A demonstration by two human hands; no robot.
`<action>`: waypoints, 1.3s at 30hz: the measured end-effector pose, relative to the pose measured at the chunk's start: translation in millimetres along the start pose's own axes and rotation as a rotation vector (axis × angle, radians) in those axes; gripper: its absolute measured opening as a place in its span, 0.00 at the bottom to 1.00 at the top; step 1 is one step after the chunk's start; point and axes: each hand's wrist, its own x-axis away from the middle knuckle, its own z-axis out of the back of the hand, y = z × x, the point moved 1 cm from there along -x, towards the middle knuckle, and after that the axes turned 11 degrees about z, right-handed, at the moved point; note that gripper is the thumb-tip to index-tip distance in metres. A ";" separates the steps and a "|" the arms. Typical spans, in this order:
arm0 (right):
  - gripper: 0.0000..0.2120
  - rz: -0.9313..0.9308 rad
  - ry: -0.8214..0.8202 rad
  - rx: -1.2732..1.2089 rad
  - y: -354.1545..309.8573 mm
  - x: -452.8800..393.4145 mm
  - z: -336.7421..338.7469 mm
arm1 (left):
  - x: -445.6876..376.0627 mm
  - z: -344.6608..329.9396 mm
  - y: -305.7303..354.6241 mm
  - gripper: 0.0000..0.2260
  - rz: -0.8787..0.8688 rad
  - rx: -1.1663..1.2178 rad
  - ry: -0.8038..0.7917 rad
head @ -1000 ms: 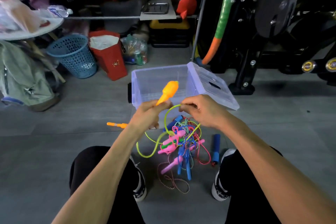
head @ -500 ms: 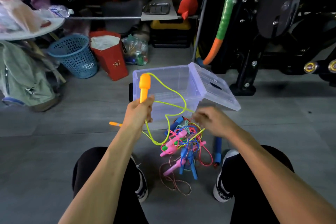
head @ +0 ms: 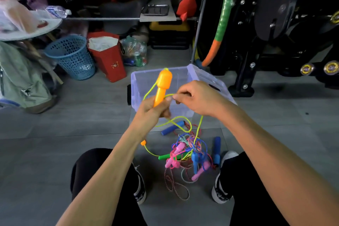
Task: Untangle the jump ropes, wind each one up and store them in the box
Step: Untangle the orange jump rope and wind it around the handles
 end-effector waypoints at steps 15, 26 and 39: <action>0.14 -0.020 0.162 -0.092 32.8 20.4 -8.2 | -15.3 21.0 -16.3 0.13 0.361 -0.533 0.259; 0.14 -0.065 0.036 -0.099 24.1 12.0 -5.6 | -7.8 1.2 1.1 0.12 0.053 0.129 0.112; 0.11 0.004 0.065 -0.127 44.4 22.2 -27.9 | -15.3 -9.9 -4.5 0.06 0.173 -0.216 -0.140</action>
